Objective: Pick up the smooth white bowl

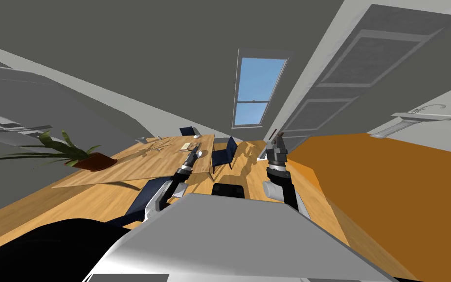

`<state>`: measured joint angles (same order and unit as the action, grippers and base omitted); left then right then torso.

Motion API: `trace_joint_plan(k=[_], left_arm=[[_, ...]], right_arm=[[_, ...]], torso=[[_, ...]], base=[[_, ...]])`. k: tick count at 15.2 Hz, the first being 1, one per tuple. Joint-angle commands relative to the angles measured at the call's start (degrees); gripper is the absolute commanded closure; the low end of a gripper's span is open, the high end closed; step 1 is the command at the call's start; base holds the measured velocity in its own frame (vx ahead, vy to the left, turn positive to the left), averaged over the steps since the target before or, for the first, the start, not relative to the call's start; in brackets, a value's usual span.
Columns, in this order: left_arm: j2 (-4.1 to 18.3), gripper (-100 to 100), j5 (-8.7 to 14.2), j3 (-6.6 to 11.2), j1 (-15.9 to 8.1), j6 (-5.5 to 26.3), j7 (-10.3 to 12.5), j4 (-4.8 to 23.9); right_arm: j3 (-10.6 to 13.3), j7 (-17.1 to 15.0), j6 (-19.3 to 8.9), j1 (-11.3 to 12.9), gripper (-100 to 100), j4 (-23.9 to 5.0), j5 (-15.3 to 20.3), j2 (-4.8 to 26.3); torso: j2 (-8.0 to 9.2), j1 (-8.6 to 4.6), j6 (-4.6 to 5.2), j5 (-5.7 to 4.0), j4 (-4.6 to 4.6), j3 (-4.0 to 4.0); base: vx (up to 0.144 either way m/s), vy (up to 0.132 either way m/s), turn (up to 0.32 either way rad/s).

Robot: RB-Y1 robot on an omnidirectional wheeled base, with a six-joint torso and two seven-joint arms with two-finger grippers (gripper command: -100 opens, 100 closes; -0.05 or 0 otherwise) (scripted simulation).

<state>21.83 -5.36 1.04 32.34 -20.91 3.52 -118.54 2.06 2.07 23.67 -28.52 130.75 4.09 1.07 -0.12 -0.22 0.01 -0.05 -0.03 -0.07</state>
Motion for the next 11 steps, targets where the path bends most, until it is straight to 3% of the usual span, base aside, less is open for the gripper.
trace_joint_plan(k=[1, 2, 5, 6, 7, 8, 11], left_arm=[[2.36, -100, -0.60, -0.41, 1.00, 0.65, 2.17, 2.60], [2.36, -100, -0.60, -0.41, 1.00, 0.65, 2.17, 2.60], [5.78, -100, -1.44, -0.96, 2.47, 0.98, 5.29, 6.75], [5.78, -100, -1.44, -0.96, 2.47, 0.98, 5.29, 6.95], [7.49, -100, -1.88, -1.25, 3.23, 1.16, 6.89, 9.02], [7.49, -100, -1.88, -1.25, 3.23, 1.16, 6.89, 9.18], [10.88, -100, -2.76, -1.84, 4.77, 1.51, 10.15, 12.92]], right_arm=[[0.00, 0.00, 0.00, 0.00, 0, 0.00, 0.00, 0.00], [0.00, 0.00, 0.00, 0.00, 0, 0.00, 0.00, 0.00], [0.00, 0.00, 0.00, 0.00, 0, 0.00, 0.00, 0.00], [0.00, 0.00, 0.00, 0.00, 0, 0.00, 0.00, 0.00], [0.00, 0.00, 0.00, 0.00, 0, 0.00, 0.00, 0.00], [0.00, 0.00, 0.00, 0.00, 0, 0.00, 0.00, 0.00], [0.00, 0.00, 0.00, 0.00, 0, 0.00, 0.00, 0.00]], torso=[[0.00, 0.00, 0.00, 0.00, 0.00, 0.00], [-0.02, 0.01, 0.00, 0.00, -0.01, -0.01], [-0.07, 0.05, -0.01, 0.02, -0.02, -0.04], [-0.09, 0.06, 0.00, 0.01, -0.02, -0.05], [-0.09, 0.07, -0.01, 0.01, -0.02, -0.05], [-0.11, 0.08, 0.01, 0.02, -0.02, -0.06], [-0.10, 0.13, -0.01, 0.03, -0.02, -0.06]], base=[[0.048, -0.054, -0.131], [0.048, -0.047, -0.116], [0.057, -0.047, -0.123], [0.058, -0.038, -0.094], [0.062, -0.037, -0.108], [0.062, -0.031, -0.106], [0.067, -0.022, -0.131]])
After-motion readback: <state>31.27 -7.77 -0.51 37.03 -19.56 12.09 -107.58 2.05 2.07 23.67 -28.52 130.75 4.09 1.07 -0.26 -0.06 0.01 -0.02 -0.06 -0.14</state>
